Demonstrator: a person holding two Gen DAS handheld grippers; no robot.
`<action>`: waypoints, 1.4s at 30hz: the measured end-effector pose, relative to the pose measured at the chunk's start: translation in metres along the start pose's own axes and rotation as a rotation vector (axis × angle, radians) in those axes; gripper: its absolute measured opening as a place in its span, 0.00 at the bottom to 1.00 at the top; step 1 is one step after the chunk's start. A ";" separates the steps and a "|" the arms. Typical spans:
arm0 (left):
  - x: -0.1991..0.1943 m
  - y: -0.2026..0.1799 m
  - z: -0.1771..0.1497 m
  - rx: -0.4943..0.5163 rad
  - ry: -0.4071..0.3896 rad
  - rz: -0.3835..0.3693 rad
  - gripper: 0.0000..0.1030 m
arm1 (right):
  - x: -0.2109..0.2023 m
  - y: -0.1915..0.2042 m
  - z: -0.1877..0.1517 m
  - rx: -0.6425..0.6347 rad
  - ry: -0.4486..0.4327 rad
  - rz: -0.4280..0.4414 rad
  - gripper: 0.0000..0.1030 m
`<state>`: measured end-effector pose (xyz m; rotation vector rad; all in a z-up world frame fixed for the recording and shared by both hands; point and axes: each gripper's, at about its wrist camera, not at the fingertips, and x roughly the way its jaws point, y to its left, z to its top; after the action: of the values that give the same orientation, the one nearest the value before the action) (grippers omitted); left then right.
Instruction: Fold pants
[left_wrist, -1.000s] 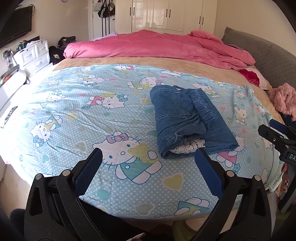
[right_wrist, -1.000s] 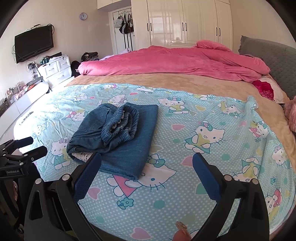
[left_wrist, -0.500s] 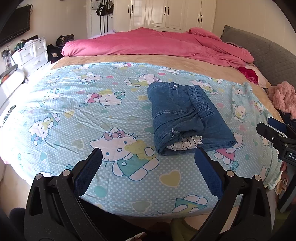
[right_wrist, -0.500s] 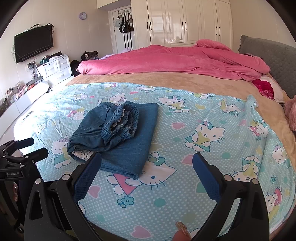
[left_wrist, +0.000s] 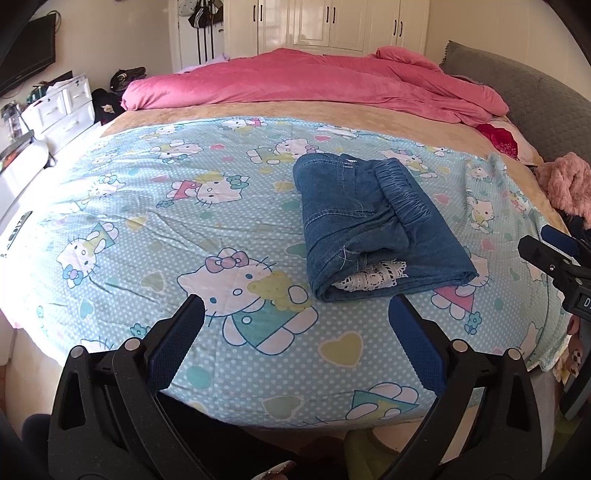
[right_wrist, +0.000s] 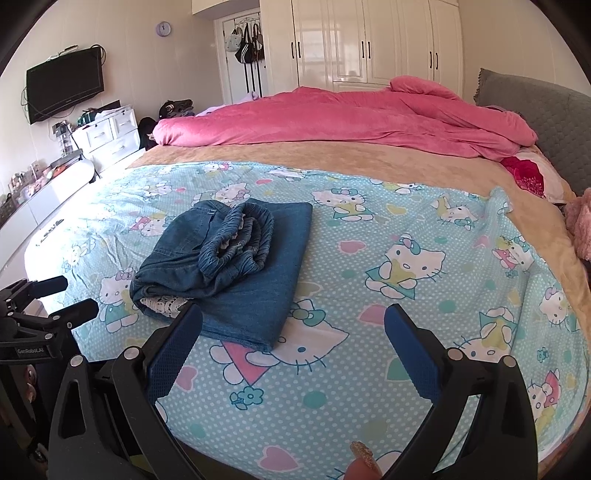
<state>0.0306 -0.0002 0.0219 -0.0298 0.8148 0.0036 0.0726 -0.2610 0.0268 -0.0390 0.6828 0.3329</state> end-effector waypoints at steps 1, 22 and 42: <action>0.000 0.000 0.000 -0.002 -0.001 -0.002 0.91 | 0.000 0.000 0.000 0.000 0.000 -0.003 0.96; 0.007 0.010 -0.001 -0.034 0.016 0.032 0.91 | 0.004 -0.014 -0.003 0.021 0.012 -0.045 0.96; 0.061 0.093 0.010 -0.222 0.148 0.126 0.91 | 0.026 -0.083 -0.010 0.144 0.044 -0.172 0.95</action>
<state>0.0786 0.0921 -0.0184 -0.1904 0.9600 0.2133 0.1111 -0.3332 -0.0035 0.0319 0.7403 0.1170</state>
